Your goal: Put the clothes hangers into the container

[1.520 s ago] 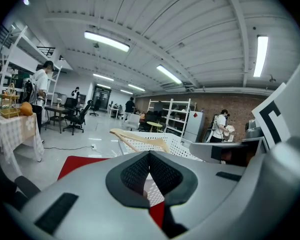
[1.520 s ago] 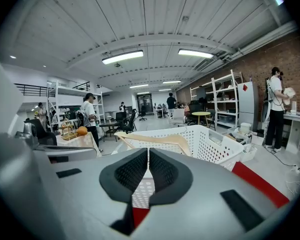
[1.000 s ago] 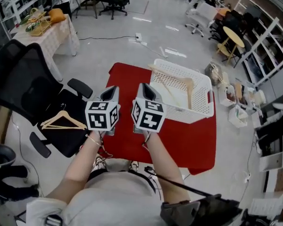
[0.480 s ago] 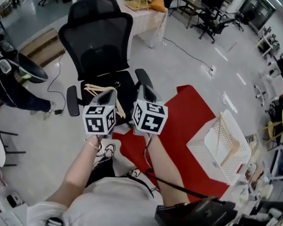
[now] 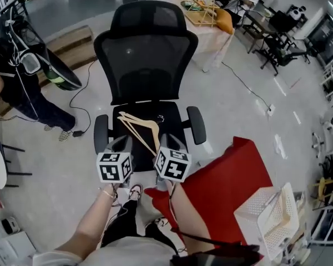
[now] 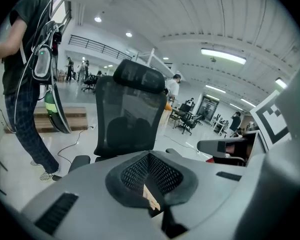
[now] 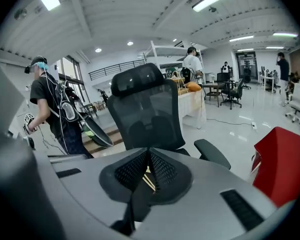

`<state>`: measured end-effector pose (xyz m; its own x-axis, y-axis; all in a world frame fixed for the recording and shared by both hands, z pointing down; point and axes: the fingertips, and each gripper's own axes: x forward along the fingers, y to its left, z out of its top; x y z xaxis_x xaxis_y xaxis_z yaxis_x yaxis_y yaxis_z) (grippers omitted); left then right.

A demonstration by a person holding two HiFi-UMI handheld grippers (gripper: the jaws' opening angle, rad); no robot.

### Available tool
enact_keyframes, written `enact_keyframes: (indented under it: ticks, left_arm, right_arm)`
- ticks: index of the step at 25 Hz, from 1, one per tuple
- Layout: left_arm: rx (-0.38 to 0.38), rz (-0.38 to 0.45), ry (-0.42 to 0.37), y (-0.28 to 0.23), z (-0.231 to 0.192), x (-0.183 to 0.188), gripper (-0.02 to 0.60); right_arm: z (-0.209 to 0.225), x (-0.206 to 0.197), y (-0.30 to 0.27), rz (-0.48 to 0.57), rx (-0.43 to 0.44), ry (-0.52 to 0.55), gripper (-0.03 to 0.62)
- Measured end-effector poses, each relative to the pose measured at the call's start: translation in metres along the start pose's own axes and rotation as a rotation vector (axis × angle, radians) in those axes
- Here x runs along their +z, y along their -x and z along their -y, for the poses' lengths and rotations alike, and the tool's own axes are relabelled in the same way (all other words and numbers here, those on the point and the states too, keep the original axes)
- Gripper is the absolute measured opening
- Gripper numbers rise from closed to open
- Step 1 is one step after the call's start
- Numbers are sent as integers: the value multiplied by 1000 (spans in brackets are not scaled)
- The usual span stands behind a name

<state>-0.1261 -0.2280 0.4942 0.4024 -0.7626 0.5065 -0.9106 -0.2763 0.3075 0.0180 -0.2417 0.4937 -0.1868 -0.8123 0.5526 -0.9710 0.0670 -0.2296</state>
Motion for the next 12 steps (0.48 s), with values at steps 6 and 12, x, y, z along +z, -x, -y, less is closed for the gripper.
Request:
enact_keyframes:
  ticks: [6,12]
  left_arm:
    - [-39,-54,-15,-86,-39,1,0]
    - [-68,-118,-26,-170,-71,-43,0]
  right_arm:
    - [12,-22,-104,-117,-30,2,25]
    - [35,-82,-196,-213,-27,30,26]
